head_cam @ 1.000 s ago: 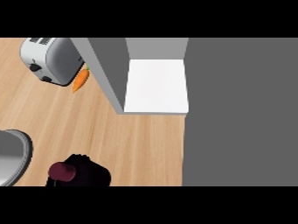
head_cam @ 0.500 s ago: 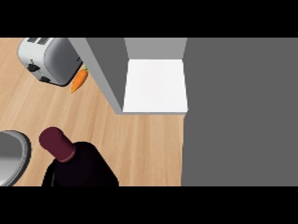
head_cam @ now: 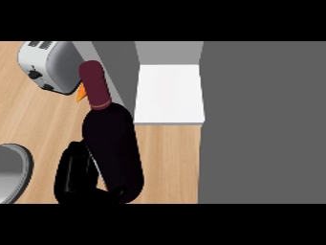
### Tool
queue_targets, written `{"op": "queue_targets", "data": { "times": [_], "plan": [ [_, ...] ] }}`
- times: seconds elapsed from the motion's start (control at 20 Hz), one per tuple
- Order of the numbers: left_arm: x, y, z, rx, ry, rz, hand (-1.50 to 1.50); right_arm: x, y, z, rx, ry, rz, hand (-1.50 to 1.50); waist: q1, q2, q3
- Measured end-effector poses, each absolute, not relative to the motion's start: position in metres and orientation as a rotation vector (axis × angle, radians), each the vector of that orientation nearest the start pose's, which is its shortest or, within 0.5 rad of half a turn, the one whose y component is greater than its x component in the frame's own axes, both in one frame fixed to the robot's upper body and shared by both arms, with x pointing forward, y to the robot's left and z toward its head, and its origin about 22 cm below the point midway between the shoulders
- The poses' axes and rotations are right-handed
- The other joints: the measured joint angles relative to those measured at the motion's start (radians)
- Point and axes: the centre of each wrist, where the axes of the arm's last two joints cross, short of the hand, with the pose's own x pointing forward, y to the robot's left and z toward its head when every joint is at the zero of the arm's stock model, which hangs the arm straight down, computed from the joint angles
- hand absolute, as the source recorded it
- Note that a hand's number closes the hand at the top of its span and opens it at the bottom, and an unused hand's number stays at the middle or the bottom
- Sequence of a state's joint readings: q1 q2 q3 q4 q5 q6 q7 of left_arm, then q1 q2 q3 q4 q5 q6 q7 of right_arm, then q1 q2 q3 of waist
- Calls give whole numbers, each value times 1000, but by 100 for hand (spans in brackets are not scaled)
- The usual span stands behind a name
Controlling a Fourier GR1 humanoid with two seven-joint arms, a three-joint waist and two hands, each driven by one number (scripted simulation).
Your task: Pick up the wine, place it into the cabinet and close the cabinet
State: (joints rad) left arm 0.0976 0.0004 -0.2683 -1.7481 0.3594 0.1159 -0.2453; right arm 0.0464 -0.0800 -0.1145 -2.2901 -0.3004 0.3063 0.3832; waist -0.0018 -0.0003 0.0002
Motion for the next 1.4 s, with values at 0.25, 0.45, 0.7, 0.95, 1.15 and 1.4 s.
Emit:
{"op": "queue_targets", "data": {
  "times": [0.25, 0.45, 0.7, 0.95, 1.15, 1.4],
  "plan": [
    [239, 154, 41, -363, -1829, 254, 150, 176, -261, 150, 247, -1888, 248, -150, -2, 0, 0],
    [263, 138, 46, -315, -1855, 229, 150, 175, -259, 153, 248, -1886, 248, -150, -5, 1, 0],
    [279, 116, 45, -252, -1855, 159, 150, 175, -255, 147, 242, -1889, 251, -150, -5, 1, 0],
    [290, 93, 39, -207, -1834, 105, 150, 176, -251, 152, 236, -1900, 253, -150, -6, 1, 0],
    [298, 87, 28, -187, -1817, 112, 150, 176, -251, 150, 239, -1893, 253, -150, -6, 1, 0],
    [305, 76, 15, -166, -1790, 133, 150, 181, -261, 147, 238, -1886, 260, -150, -9, 2, 0]
  ]
}}
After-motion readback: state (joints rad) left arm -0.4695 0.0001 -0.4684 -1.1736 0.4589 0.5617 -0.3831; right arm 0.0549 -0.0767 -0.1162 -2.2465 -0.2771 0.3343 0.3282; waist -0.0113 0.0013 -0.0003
